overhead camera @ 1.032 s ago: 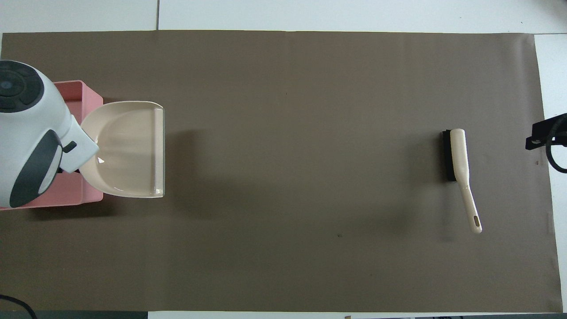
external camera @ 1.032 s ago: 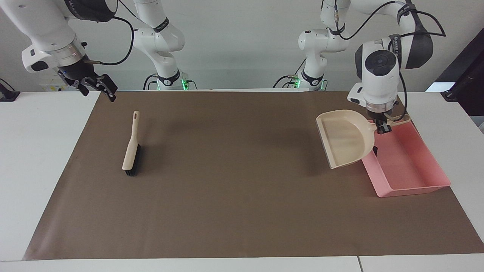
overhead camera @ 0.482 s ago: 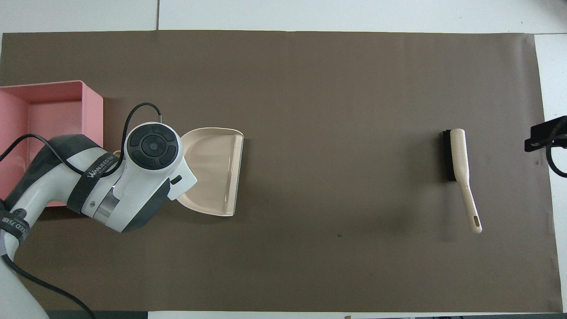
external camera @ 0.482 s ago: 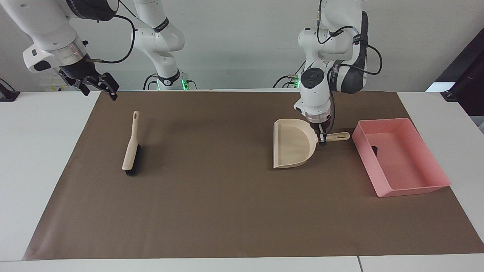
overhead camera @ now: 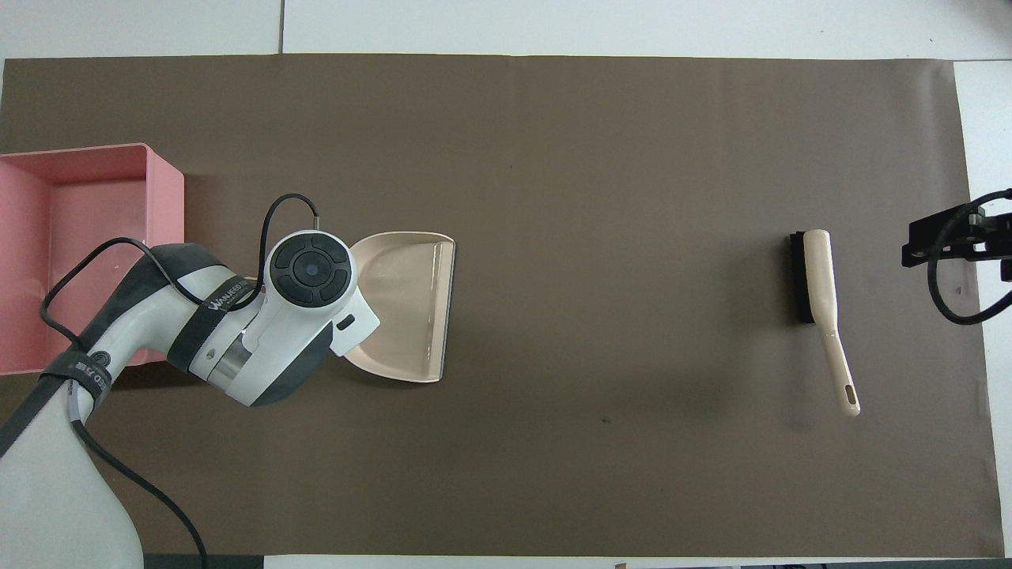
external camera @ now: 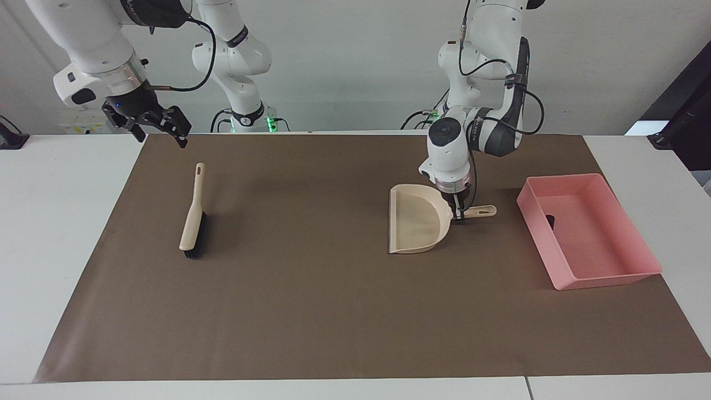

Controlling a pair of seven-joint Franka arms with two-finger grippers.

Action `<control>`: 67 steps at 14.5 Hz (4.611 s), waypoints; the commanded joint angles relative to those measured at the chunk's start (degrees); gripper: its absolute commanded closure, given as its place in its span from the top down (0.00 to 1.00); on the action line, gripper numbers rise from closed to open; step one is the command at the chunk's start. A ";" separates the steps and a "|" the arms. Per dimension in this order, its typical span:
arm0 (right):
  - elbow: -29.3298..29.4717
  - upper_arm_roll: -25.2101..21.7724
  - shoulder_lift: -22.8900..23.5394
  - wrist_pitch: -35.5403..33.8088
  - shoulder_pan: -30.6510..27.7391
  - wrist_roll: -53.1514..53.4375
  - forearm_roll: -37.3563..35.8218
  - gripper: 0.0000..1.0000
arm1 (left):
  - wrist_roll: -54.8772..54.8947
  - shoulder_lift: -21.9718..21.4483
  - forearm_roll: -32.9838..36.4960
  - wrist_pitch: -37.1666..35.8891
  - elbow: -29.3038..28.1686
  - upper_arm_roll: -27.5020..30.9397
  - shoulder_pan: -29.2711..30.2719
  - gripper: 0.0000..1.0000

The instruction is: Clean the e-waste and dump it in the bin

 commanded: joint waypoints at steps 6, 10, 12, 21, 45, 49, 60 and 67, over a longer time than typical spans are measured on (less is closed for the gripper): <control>0.74 0.08 0.19 -0.28 -0.09 0.87 -1.11 1.00 | -6.19 -4.88 -0.67 -11.05 1.03 1.16 0.65 0.83; 0.74 0.08 0.19 -0.29 -0.17 0.51 -1.20 1.00 | -22.98 -7.70 -1.63 -16.27 1.56 1.16 6.44 0.99; 0.74 0.08 0.19 -0.20 -0.17 0.34 -1.20 1.00 | -30.10 -7.62 -4.79 -16.53 4.27 1.16 8.73 0.99; 0.74 0.17 0.19 0.16 0.97 -0.45 -1.28 1.00 | -51.21 -6.74 -16.47 -17.50 13.77 1.33 19.02 0.99; 0.65 -0.18 -0.07 -0.46 0.53 -0.19 -0.49 0.99 | -56.22 -6.74 -25.72 -40.80 35.84 2.48 22.10 0.97; 0.74 -0.18 -0.07 -0.46 0.44 -0.19 -0.49 1.00 | -56.50 -9.73 -25.28 -37.10 30.92 2.47 21.92 0.99; 0.65 -0.18 -0.07 -0.55 0.35 -0.19 -0.58 1.00 | -57.03 -9.73 -22.91 -36.84 30.74 2.30 21.83 0.99; 0.65 -0.18 -0.07 -0.55 0.35 -0.19 -0.58 1.00 | -57.12 -9.73 -23.35 -36.66 30.83 2.30 21.92 0.97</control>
